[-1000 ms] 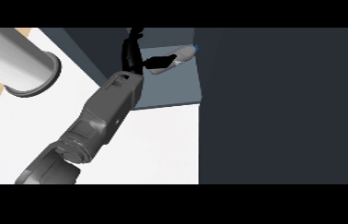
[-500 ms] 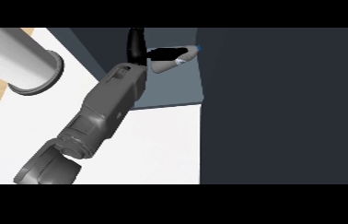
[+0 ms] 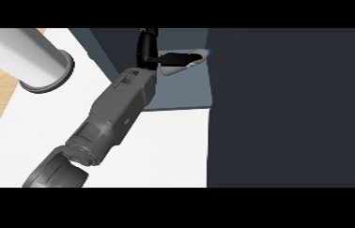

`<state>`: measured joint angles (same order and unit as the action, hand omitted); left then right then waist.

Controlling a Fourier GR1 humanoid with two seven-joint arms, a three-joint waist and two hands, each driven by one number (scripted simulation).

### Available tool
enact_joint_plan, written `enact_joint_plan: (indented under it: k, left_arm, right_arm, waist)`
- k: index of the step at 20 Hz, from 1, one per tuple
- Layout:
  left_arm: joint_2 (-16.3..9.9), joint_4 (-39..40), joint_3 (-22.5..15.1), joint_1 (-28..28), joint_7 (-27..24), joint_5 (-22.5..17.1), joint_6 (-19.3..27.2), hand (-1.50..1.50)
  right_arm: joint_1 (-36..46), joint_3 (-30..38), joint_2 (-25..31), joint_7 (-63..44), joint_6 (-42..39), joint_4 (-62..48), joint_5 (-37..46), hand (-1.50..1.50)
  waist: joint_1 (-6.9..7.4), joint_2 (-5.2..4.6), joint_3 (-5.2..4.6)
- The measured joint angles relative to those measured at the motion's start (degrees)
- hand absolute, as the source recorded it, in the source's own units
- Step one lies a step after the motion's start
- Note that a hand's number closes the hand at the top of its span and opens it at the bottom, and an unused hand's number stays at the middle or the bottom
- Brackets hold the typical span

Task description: Pick up the bottled water, place it into the cabinet and close the cabinet

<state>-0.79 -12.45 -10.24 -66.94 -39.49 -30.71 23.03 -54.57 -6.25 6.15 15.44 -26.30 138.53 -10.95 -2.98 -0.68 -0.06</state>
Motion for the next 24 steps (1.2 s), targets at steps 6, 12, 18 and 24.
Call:
enact_joint_plan:
  k: [6, 12, 18, 24]
  left_arm:
    - [0.6, -5.9, -2.2, 3.7, 1.2, -1.4, 0.2, -1.50]
    - [0.7, -16.5, -8.4, 12.3, 2.4, -4.2, -1.0, -1.50]
    - [0.8, -29.1, -14.9, 21.7, 2.8, -7.4, -4.2, -1.50]
    - [0.3, -43.9, -20.5, 31.9, 3.9, -6.4, -4.3, -1.50]
  right_arm:
    - [-0.7, -0.2, -0.2, -1.1, 0.6, 0.4, -0.1, -1.50]
    - [-0.2, -1.9, -0.9, -2.1, 1.8, 0.5, 0.3, -1.50]
    - [0.1, -3.1, -1.1, -3.1, 3.0, 0.7, 0.7, -1.50]
    - [1.0, -4.0, -1.7, -3.8, 4.5, 0.7, 1.4, -1.50]
  waist:
    - [1.14, 0.62, 0.02]
    - [1.82, 0.97, 0.02]
    - [2.48, 1.10, 0.01]
    - [3.28, 1.16, 0.03]
